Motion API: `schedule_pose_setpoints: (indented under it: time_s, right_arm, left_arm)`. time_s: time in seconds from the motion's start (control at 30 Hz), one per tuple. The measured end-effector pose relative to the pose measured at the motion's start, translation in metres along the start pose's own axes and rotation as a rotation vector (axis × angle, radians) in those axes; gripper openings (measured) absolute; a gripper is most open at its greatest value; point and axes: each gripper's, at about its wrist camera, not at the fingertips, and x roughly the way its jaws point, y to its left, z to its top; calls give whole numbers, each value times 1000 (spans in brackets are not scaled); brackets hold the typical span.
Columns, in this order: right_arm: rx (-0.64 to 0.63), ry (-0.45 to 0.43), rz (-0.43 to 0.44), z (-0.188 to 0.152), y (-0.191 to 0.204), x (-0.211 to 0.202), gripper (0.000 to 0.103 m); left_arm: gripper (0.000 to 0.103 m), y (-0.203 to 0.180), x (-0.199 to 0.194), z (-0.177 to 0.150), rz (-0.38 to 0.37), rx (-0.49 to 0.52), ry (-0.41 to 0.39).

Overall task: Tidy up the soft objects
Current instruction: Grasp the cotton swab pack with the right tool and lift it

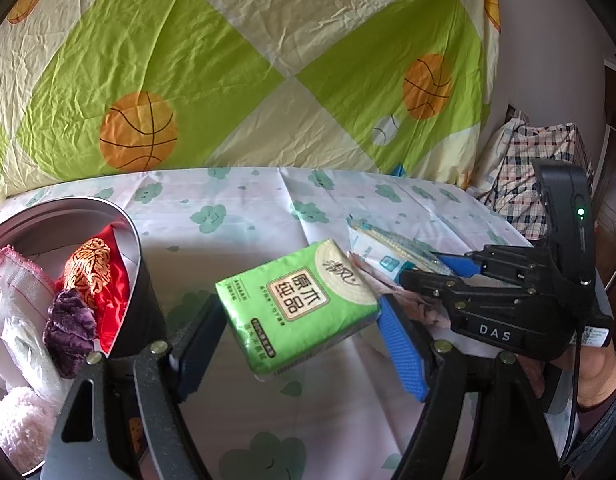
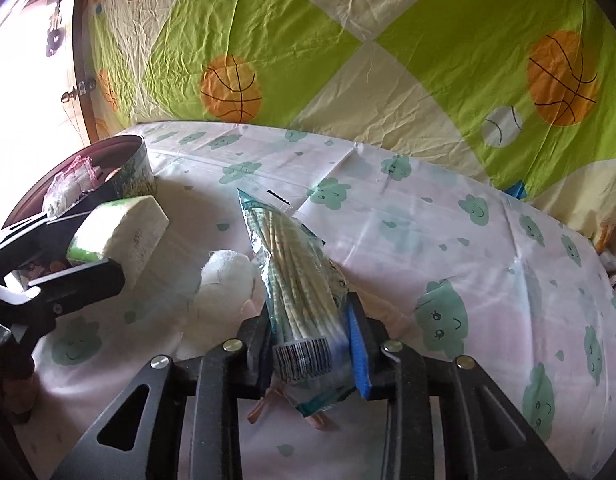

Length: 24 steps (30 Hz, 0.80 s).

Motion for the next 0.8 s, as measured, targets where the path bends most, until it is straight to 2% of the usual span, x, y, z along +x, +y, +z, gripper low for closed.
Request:
schedule_pose_setpoints:
  time_s: [0.47,0.67,0.8]
  right_arm:
    - [101,-216,-99,-5,11,-41,31]
    - [153,-326,-122,-12,16,-61,31]
    - [180,-356,-132,-13,19,-66,31]
  left_arm:
    - [78,1,-5,0,-1,-4,-26]
    - [78,-4,-14,0,14,22,-72]
    - [78,-12,-22,-2,36,59,-120]
